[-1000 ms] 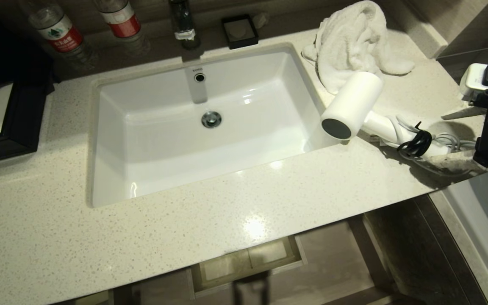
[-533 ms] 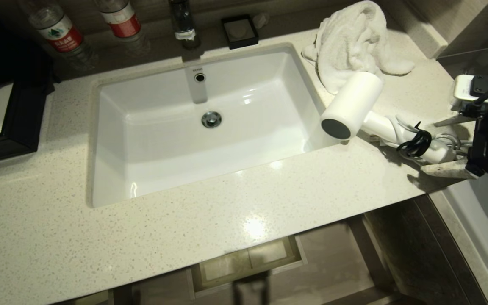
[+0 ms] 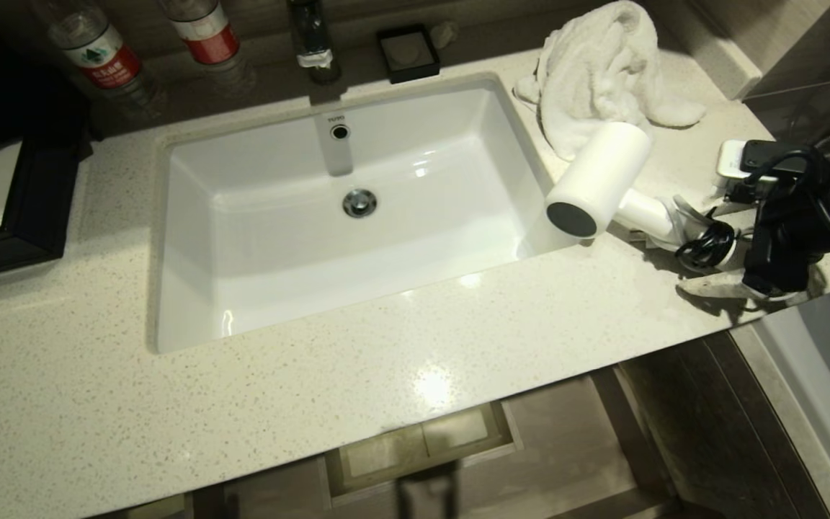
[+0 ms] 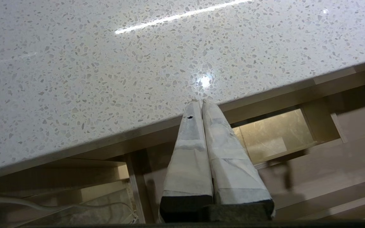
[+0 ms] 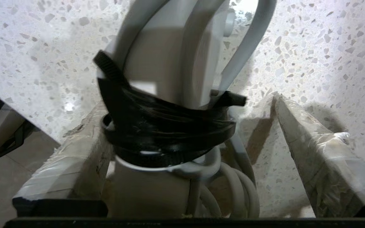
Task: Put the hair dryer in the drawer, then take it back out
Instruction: Pick up the hairdryer
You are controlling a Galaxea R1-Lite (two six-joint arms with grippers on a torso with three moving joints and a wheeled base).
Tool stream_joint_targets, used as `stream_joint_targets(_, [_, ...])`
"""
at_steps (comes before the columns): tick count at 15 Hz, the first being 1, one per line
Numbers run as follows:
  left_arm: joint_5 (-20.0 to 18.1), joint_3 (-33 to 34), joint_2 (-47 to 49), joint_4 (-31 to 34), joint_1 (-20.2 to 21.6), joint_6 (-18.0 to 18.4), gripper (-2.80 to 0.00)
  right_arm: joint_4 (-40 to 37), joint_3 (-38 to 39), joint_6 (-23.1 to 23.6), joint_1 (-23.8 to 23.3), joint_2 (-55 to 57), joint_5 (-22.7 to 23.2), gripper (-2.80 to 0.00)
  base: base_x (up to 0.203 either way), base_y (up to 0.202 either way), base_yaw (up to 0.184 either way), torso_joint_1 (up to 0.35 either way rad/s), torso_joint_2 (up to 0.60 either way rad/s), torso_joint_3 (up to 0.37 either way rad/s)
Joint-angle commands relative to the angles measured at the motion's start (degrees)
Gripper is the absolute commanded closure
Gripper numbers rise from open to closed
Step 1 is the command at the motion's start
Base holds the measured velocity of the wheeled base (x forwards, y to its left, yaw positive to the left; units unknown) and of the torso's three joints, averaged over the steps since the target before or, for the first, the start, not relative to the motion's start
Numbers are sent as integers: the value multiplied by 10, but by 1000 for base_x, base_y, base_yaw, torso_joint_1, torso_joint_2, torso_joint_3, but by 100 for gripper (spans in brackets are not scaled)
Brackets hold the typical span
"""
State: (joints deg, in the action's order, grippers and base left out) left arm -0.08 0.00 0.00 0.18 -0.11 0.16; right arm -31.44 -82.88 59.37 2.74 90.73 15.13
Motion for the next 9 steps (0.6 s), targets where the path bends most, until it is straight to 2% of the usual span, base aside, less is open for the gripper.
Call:
stream_joint_targets(1, [0, 1, 0, 0, -1, 1, 0, 10, -6, 2, -1, 20, 2, -156, 0, 0, 0, 0, 0, 0])
stream_joint_targets(2, [0, 1, 0, 0, 0, 1, 0, 12, -5, 3, -1, 20, 1, 0, 0, 0, 0, 0, 0, 0])
stream_joint_targets(9, [0, 1, 0, 0, 0, 0, 0, 15, 23, -17, -5, -35, 0, 0, 0, 0, 0, 0, 0, 0])
